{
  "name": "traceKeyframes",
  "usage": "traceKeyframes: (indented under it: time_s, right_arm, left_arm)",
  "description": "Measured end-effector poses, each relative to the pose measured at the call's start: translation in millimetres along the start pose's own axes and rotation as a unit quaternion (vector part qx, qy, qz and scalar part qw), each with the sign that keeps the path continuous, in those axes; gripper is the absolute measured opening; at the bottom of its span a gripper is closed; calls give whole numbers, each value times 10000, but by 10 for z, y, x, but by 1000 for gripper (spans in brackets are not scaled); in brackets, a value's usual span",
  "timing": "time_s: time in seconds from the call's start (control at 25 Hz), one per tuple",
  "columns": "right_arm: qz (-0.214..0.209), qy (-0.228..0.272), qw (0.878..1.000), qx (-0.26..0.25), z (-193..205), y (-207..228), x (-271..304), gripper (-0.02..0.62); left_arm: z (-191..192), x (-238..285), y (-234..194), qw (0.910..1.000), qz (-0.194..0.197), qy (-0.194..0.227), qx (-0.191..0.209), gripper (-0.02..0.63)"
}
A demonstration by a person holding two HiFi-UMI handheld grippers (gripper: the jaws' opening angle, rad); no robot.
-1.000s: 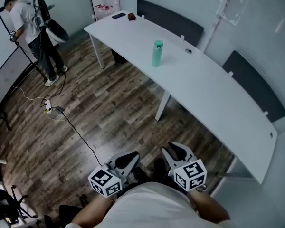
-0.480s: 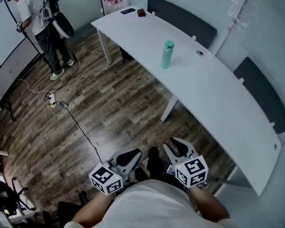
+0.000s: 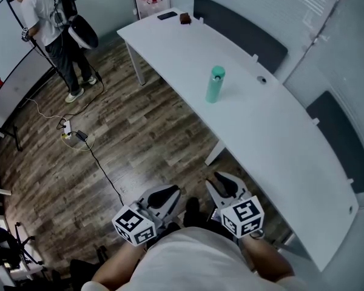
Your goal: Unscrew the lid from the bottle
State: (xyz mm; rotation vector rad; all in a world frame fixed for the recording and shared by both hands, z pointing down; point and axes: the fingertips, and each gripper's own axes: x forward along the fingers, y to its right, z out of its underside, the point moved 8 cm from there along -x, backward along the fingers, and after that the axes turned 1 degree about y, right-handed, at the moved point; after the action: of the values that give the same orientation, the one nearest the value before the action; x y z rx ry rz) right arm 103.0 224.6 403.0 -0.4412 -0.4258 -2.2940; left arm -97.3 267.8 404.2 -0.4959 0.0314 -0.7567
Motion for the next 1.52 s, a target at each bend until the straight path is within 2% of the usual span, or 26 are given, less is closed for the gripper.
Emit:
traceKeyframes:
  time_s: [0.32, 0.64, 0.84, 1.24, 1.52]
  right_arm:
    - [-67, -36, 9999, 82, -84, 400, 168, 118]
    - [91, -5, 9997, 205, -192, 503, 395, 119]
    - [281, -6, 9992, 272, -272, 477, 754, 120]
    - [968, 99, 9941, 473, -788, 416, 1543, 120]
    - [1347, 108, 9888, 633, -933, 476, 1835, 121]
  left_arm:
    - [-152, 468, -177, 10000, -20, -43, -5, 35]
    - [-280, 605, -444, 9998, 90, -181, -10, 35]
    - [-392, 611, -873, 9995, 256, -193, 41, 35]
    - [-1001, 607, -1897, 9954, 790, -512, 193, 35]
    - [-1172, 761, -2325, 9920, 1028, -704, 202, 45]
